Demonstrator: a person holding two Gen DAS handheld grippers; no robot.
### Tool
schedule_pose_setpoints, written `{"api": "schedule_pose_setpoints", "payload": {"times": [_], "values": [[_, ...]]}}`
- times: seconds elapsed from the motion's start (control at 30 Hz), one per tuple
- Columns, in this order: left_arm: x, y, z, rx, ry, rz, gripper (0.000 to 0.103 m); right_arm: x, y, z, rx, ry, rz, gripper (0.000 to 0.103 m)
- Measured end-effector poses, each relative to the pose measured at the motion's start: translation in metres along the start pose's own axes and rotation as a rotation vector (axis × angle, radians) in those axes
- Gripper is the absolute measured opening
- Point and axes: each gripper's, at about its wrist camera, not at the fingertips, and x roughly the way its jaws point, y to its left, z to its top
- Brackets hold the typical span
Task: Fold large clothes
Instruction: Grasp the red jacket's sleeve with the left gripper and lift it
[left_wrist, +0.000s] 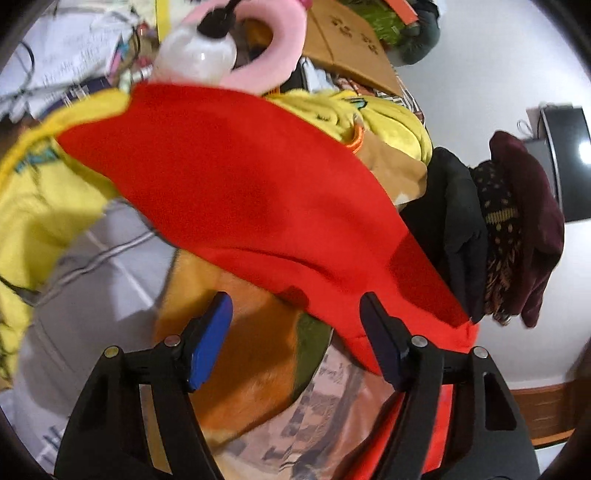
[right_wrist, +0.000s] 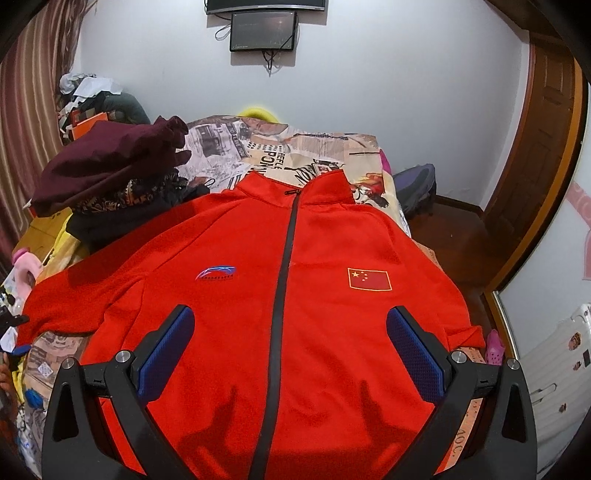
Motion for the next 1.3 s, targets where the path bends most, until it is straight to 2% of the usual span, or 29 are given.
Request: {"api": "schedule_pose_setpoints", "payload": {"times": [0.1,0.23,0.33,0.4,0.47,0.57,0.73,0.97,1.17,1.3], "values": [[0.018,0.005,0.008,-0.024,0.011,0.03,0.069,0.002,-0.001,0.0,0.006,0.007,0.001,0.103],[0.036,0.008,0.016,-0.035,0.014,0.07,0.059,0.003,-0.002,0.0,0.01,0.011,-0.005,0.103],[0.036,0.0,0.017,0.009,-0.011,0.132,0.041,0.003,-0.004,0.0,0.017,0.014,-0.006,0.103],[0.034,-0.01,0.014,0.071,-0.035,0.179,0.028,0.003,-0.006,0.0,0.02,0.013,-0.006,0.103],[0.03,-0.024,0.009,0.15,-0.066,0.231,0.007,0.003,-0.007,0.001,0.02,0.012,-0.009,0.103],[0.015,-0.048,-0.001,0.272,-0.134,0.295,0.005,0.003,-0.01,0.003,0.015,0.007,-0.013,0.103],[-0.016,-0.101,-0.017,0.454,-0.249,0.292,0.002,0.004,-0.014,0.007,0.013,-0.008,-0.009,0.103],[-0.055,-0.189,-0.049,0.666,-0.361,0.126,0.002,0.006,-0.017,0.008,0.015,-0.015,0.013,0.103],[-0.071,-0.252,-0.089,0.8,-0.387,-0.059,0.002,0.007,-0.022,0.007,0.018,-0.016,0.04,0.103],[-0.064,-0.289,-0.11,0.876,-0.362,-0.149,0.002,0.01,-0.024,0.006,0.021,-0.006,0.055,0.103]]}}
